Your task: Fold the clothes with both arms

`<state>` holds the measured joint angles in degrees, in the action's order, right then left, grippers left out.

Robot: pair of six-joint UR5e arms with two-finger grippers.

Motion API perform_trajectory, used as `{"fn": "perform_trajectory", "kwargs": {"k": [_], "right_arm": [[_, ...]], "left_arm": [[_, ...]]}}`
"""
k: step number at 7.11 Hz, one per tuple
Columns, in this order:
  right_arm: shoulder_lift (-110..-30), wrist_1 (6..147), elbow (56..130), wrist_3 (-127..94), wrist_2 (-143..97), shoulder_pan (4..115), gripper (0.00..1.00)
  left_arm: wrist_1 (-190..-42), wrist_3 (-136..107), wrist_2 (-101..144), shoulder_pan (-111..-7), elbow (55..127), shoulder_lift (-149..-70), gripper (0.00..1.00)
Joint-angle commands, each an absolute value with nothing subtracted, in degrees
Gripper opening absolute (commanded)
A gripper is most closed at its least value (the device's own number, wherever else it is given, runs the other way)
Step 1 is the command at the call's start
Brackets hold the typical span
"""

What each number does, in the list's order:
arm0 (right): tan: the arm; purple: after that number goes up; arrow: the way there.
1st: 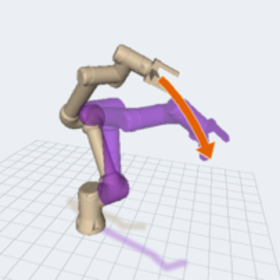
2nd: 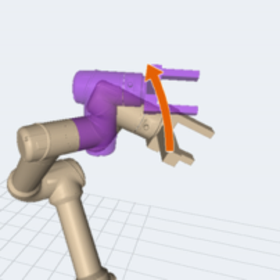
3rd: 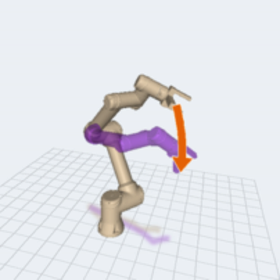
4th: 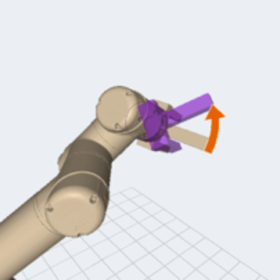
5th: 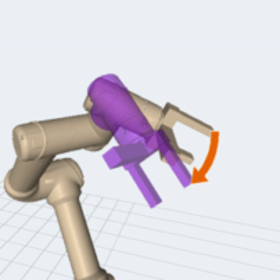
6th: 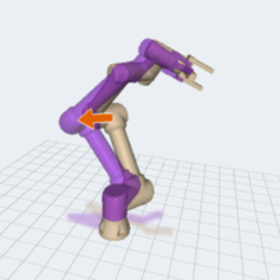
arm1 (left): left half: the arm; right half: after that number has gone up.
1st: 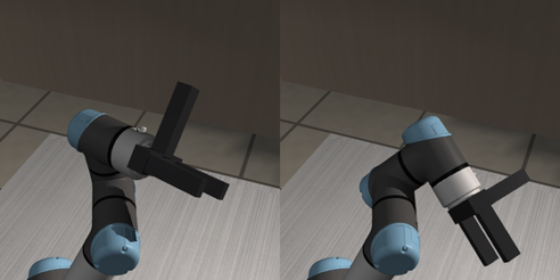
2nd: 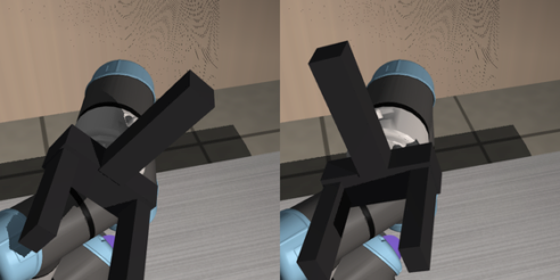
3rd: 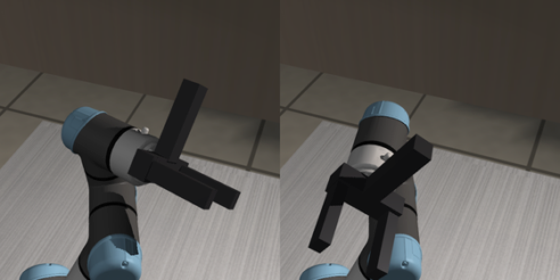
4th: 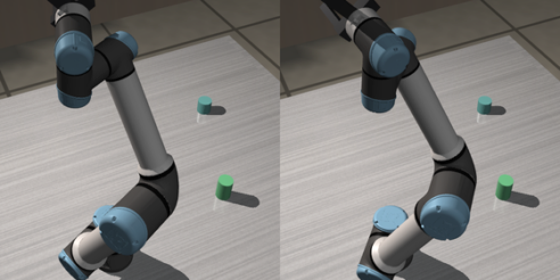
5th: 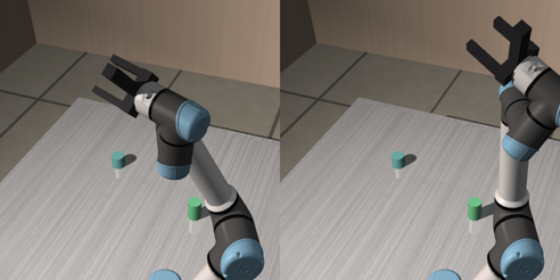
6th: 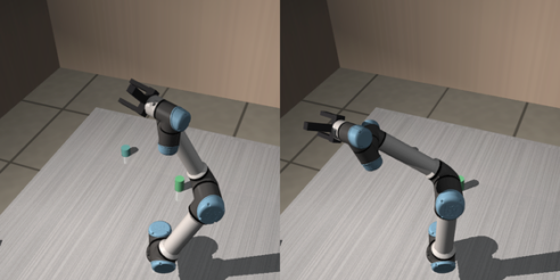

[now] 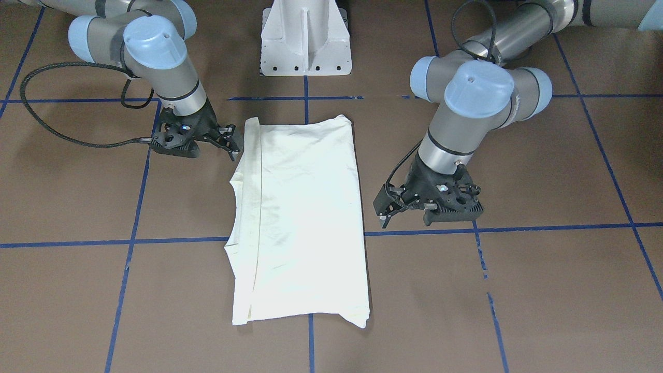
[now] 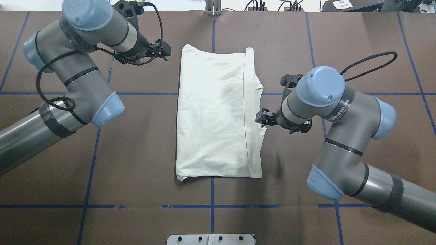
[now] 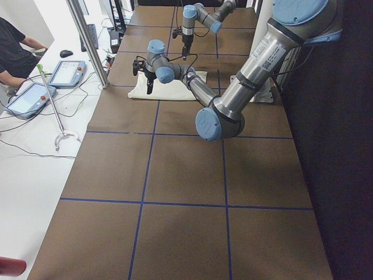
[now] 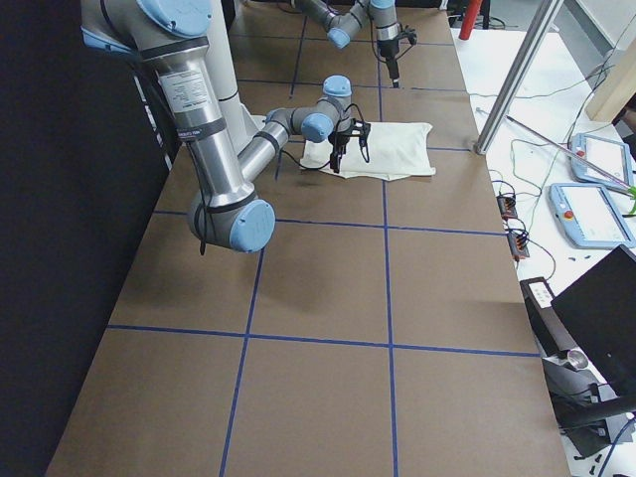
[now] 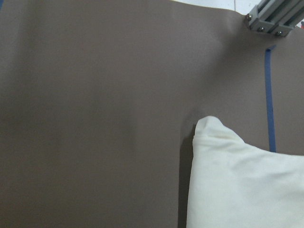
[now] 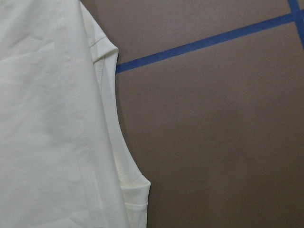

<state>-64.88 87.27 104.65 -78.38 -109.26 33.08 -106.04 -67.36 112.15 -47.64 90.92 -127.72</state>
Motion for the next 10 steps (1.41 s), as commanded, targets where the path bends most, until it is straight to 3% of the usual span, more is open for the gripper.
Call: {"fn": "perform_trajectory", "kwargs": {"k": [1, 5, 10], "right_arm": [[-59.5, 94.5, 100.8, -78.0, -107.0, 28.4, 1.0], [-57.9, 95.7, 96.5, -78.0, -104.1, 23.7, 1.0], [-57.7, 97.1, 97.1, -77.8, -104.7, 23.6, 1.0]], "left_arm": [[-102.0, -67.3, 112.4, -47.4, 97.7, -125.7, 1.0], [-102.6, -67.3, 112.6, -47.1, 97.8, -124.8, 1.0], [-103.1, -67.4, 112.9, -46.9, 97.6, -124.6, 1.0]]}}
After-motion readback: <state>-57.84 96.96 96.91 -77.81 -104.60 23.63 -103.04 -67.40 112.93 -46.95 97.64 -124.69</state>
